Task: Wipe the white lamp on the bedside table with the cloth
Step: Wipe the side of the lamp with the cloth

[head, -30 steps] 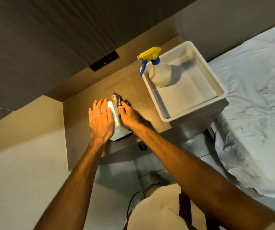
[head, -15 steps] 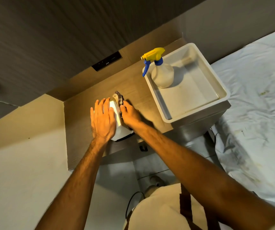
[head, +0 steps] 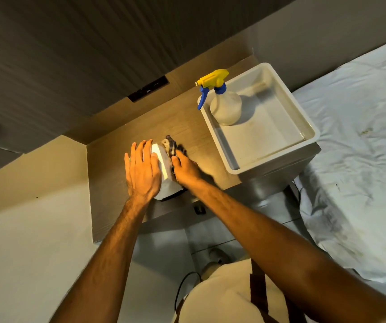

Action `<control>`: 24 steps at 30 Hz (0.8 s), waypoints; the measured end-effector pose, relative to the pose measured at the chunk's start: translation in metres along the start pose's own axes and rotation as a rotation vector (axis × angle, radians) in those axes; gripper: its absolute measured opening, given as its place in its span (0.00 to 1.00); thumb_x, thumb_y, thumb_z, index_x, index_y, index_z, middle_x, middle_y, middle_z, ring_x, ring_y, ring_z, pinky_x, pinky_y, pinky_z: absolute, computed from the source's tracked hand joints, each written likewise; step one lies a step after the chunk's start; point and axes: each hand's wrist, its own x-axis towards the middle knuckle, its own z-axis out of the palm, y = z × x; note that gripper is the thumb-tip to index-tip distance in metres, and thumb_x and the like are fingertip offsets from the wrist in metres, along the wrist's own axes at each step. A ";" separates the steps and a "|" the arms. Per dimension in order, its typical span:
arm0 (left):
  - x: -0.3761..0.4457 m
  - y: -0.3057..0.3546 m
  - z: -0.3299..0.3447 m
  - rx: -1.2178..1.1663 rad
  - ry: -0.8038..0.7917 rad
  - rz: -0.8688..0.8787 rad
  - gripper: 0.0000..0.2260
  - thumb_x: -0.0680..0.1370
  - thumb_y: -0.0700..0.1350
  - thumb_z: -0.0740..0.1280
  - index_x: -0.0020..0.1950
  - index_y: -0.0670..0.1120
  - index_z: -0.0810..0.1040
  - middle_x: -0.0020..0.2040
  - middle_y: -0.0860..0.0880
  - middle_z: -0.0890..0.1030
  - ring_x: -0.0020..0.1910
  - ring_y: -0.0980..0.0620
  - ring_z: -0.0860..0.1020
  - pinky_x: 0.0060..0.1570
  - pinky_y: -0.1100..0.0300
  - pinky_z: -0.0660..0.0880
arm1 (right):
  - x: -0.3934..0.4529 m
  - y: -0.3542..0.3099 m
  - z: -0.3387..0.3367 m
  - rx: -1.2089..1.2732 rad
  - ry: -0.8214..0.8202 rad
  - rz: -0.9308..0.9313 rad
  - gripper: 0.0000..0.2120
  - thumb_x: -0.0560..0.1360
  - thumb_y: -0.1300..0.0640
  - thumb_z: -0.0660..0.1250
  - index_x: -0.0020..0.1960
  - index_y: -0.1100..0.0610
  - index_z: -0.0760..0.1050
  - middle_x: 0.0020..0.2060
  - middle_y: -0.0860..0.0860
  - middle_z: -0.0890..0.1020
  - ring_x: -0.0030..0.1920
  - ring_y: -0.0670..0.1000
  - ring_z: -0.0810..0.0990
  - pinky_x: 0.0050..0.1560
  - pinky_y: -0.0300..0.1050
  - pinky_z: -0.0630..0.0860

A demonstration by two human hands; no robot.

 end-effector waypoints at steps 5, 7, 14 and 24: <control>0.000 0.000 0.000 0.002 0.005 0.001 0.28 0.83 0.53 0.46 0.82 0.45 0.63 0.82 0.43 0.65 0.85 0.42 0.56 0.85 0.40 0.47 | -0.050 0.018 0.020 0.140 0.017 -0.017 0.21 0.87 0.52 0.53 0.79 0.48 0.63 0.72 0.59 0.74 0.69 0.61 0.77 0.68 0.60 0.78; 0.000 0.000 0.000 0.008 0.001 0.005 0.29 0.83 0.54 0.44 0.82 0.44 0.63 0.83 0.42 0.65 0.85 0.42 0.56 0.85 0.40 0.48 | -0.044 0.005 0.020 0.168 0.025 -0.081 0.21 0.86 0.52 0.53 0.79 0.48 0.65 0.71 0.59 0.76 0.68 0.61 0.77 0.68 0.62 0.77; 0.000 -0.001 0.001 0.003 -0.006 0.006 0.28 0.84 0.54 0.46 0.82 0.45 0.62 0.83 0.43 0.65 0.85 0.42 0.56 0.85 0.40 0.47 | 0.003 -0.009 0.003 0.068 -0.020 0.026 0.21 0.87 0.51 0.51 0.78 0.51 0.66 0.71 0.61 0.75 0.69 0.62 0.76 0.70 0.60 0.76; 0.000 -0.001 0.000 0.084 -0.033 0.046 0.31 0.82 0.55 0.43 0.82 0.44 0.62 0.83 0.42 0.64 0.85 0.41 0.55 0.84 0.37 0.49 | -0.010 -0.029 0.009 0.163 0.024 -0.167 0.21 0.86 0.53 0.53 0.78 0.49 0.69 0.70 0.59 0.78 0.68 0.59 0.78 0.68 0.56 0.77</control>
